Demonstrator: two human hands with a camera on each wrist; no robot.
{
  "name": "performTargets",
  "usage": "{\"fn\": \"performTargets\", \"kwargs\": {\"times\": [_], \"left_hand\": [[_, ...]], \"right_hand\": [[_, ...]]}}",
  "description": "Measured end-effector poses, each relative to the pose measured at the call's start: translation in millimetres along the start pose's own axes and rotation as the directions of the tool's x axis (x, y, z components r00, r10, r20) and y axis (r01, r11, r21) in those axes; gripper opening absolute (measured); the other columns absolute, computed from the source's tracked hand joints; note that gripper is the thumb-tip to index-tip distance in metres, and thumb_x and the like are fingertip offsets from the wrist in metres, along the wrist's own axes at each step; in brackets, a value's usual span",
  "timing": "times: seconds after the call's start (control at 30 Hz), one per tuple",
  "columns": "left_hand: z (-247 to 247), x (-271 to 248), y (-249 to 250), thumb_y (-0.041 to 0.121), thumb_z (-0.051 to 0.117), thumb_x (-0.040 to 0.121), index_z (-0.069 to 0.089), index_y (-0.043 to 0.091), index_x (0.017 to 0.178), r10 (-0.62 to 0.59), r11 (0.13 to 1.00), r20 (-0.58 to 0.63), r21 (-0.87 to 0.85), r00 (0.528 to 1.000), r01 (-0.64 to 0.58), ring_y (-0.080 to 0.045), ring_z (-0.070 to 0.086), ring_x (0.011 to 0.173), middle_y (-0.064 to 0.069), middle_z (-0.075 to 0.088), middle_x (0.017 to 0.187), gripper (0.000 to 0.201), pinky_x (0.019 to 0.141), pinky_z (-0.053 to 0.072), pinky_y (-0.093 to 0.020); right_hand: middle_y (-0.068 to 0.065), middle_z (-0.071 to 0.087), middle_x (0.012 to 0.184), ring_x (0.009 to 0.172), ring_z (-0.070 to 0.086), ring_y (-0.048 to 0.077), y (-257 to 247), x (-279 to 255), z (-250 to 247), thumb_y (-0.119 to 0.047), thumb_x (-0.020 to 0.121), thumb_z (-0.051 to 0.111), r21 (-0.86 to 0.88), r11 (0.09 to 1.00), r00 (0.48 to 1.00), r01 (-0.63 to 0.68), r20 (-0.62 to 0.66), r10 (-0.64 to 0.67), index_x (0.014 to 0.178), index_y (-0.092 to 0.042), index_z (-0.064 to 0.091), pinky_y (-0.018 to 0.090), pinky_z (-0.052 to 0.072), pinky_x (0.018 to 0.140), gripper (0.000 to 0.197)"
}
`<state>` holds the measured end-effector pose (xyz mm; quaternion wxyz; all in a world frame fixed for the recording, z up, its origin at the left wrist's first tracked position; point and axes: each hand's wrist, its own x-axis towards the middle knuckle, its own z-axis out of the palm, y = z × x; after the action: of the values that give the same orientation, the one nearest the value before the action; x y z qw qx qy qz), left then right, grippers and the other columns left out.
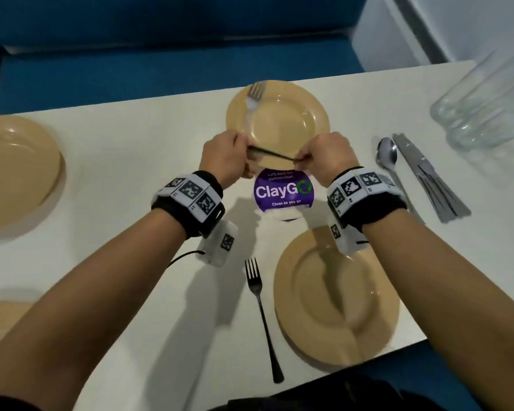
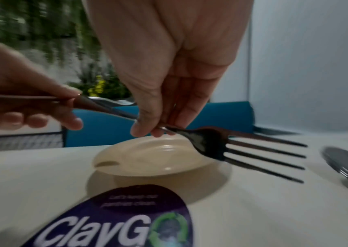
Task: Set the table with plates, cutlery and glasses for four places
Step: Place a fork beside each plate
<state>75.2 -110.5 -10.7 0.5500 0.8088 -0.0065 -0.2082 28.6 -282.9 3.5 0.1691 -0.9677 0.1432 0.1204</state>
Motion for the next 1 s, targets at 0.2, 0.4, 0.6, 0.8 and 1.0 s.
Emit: {"fn": "performTargets", "kwargs": {"times": [0.2, 0.4, 0.6, 0.8, 1.0], "left_hand": [[30, 21, 7, 0.016, 0.033, 0.102, 0.052, 0.01, 0.08, -0.16, 0.968, -0.003, -0.196, 0.987, 0.156, -0.019, 0.054, 0.049, -0.009, 0.059, 0.071, 0.03, 0.046, 0.053, -0.027], [61, 41, 12, 0.02, 0.036, 0.103, 0.054, 0.006, 0.084, -0.213, 0.954, -0.004, -0.218, 0.977, 0.207, -0.019, 0.054, 0.049, -0.009, 0.058, 0.068, 0.03, 0.04, 0.049, -0.023], [77, 48, 15, 0.023, 0.036, 0.103, 0.054, 0.007, 0.088, -0.21, 0.952, -0.017, -0.233, 0.978, 0.2, -0.017, 0.055, 0.047, -0.008, 0.059, 0.07, 0.028, 0.041, 0.051, -0.025], [78, 50, 17, 0.025, 0.037, 0.102, 0.055, 0.01, 0.087, -0.188, 0.964, -0.026, -0.197, 0.982, 0.18, -0.01, 0.053, 0.04, -0.005, 0.06, 0.069, 0.028, 0.043, 0.053, -0.027], [83, 55, 18, 0.027, 0.037, 0.102, 0.055, 0.016, 0.081, -0.182, 0.972, -0.054, -0.158, 0.982, 0.171, -0.007, 0.049, 0.035, -0.002, 0.062, 0.068, 0.03, 0.041, 0.048, -0.022]], "right_hand": [[0.008, 0.074, 0.098, 0.086, 0.067, 0.019, 61, 28, -13, -0.024, 0.078, 0.075, 0.408, 0.884, 0.945, -0.228, -0.128, 0.302, 0.103, -0.011, 0.074, 0.024, 0.053, 0.077, 0.028], [0.015, 0.071, 0.103, 0.091, 0.069, 0.028, 92, 86, -9, -0.009, 0.084, 0.066, 0.416, 0.852, 0.926, -0.317, -0.059, 0.373, 0.108, -0.008, 0.071, 0.032, 0.055, 0.084, 0.025], [0.016, 0.07, 0.108, 0.1, 0.065, 0.029, 98, 118, 1, -0.002, 0.085, 0.058, 0.326, 0.914, 0.952, -0.242, -0.1, 0.288, 0.112, -0.01, 0.069, 0.025, 0.051, 0.088, 0.03], [0.017, 0.07, 0.106, 0.101, 0.064, 0.032, 101, 121, 8, -0.009, 0.089, 0.057, 0.256, 0.954, 0.976, -0.156, -0.11, 0.189, 0.112, -0.009, 0.069, 0.032, 0.051, 0.09, 0.026], [0.018, 0.071, 0.101, 0.099, 0.064, 0.032, 110, 112, 13, 0.001, 0.085, 0.055, 0.195, 0.979, 0.985, -0.057, -0.151, 0.087, 0.107, -0.005, 0.071, 0.038, 0.05, 0.09, 0.028]]}}
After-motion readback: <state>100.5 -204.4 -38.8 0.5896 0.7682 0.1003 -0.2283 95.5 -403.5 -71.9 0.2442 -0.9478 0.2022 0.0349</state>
